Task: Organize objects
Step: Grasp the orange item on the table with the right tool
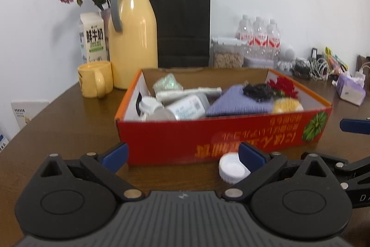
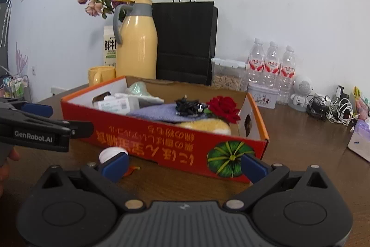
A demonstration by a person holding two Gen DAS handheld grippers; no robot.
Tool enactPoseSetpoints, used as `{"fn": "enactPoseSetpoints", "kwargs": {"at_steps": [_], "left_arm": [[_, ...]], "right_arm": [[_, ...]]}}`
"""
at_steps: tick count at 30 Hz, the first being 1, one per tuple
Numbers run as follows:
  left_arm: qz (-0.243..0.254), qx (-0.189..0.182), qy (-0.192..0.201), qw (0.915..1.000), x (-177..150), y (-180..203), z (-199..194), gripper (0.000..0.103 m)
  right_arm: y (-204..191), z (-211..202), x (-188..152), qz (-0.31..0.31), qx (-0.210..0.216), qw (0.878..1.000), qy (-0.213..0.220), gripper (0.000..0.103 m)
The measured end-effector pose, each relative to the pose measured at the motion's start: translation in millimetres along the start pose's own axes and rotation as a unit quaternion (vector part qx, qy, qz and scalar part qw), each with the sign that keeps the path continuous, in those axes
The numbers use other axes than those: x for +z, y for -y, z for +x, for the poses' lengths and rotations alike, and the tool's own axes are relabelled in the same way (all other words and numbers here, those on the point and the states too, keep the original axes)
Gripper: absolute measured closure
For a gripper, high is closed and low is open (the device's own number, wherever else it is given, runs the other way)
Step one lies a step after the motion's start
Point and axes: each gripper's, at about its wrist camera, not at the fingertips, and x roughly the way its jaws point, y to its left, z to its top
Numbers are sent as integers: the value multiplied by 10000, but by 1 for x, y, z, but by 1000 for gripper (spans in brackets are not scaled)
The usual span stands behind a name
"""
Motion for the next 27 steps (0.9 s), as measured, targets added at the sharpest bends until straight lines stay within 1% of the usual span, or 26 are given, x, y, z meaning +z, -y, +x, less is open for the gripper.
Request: {"fn": "enactPoseSetpoints", "kwargs": {"at_steps": [12,19,21,24,25,27], "left_arm": [[-83,94,-249,9996,-10,-12,-4,0],[-244,92,-276,9993,-12,-25,-6,0],[-307,96,-283,9991,-13,-30,-7,0],[-369,115,-284,9988,-14,-36,-8,0],[-378,122,-287,9988,-14,-38,-9,0],[-375,146,-297,9987,-15,-42,-10,0]], "right_arm": [[-15,14,-8,-132,323,9981,-507,0],[-22,31,-5,-66,617,9945,-844,2],[-25,37,-4,-100,642,9933,-955,6],[-26,46,-3,-86,801,9908,-1084,13],[-26,50,-2,-84,880,9895,-1140,18],[-26,55,0,-99,1006,9883,-1146,19]]}}
